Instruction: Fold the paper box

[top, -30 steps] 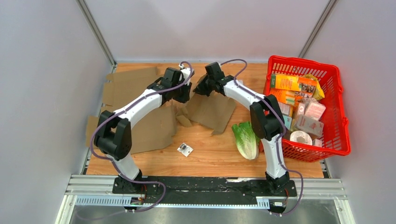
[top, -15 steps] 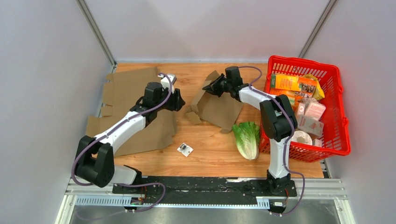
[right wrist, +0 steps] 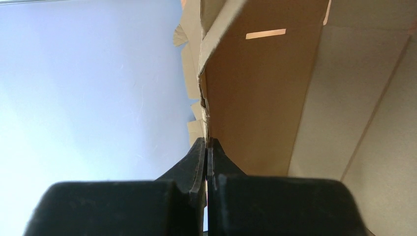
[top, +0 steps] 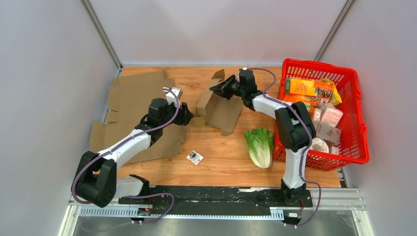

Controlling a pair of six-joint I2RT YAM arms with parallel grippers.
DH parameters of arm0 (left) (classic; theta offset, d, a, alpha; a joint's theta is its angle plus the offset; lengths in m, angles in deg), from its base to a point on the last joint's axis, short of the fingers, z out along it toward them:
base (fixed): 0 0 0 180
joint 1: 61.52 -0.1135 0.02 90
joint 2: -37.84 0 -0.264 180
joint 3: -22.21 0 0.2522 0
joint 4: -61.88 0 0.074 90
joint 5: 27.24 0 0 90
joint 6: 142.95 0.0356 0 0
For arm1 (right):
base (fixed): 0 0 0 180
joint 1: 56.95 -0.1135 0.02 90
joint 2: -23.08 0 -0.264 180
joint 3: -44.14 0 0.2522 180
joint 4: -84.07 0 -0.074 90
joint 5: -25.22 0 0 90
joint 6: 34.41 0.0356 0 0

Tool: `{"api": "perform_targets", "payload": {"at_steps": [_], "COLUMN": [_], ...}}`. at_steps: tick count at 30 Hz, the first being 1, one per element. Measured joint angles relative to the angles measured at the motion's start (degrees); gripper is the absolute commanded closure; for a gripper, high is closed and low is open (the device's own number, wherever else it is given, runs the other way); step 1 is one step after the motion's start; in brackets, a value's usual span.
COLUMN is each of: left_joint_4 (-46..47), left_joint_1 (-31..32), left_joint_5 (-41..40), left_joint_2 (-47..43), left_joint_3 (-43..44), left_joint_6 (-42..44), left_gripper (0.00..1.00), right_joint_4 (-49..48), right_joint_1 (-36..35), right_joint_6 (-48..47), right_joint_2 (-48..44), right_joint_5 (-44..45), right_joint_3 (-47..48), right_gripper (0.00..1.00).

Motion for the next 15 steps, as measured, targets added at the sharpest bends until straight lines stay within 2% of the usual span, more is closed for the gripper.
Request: {"api": "perform_targets", "payload": {"at_steps": [4, 9, 15], "left_joint_4": [1.51, 3.06, 3.93], "left_joint_1": [0.11, 1.22, 1.55], "left_joint_5": [0.22, -0.52, -1.62], "left_joint_2": [0.26, 0.42, -0.61], "left_joint_3": [-0.61, -1.25, -4.92], "left_joint_6": [0.04, 0.46, 0.63], "left_gripper": [0.43, 0.38, 0.38], "right_joint_4": [-2.05, -4.46, -7.58], "right_joint_1": [0.04, 0.04, -0.11], "right_joint_6": [0.70, 1.05, 1.05], "right_joint_2": [0.02, 0.09, 1.36], "right_joint_5": [-0.02, -0.02, -0.50], "right_joint_3": [-1.40, -2.16, -3.93], "right_gripper": [1.00, 1.00, 1.00]}}
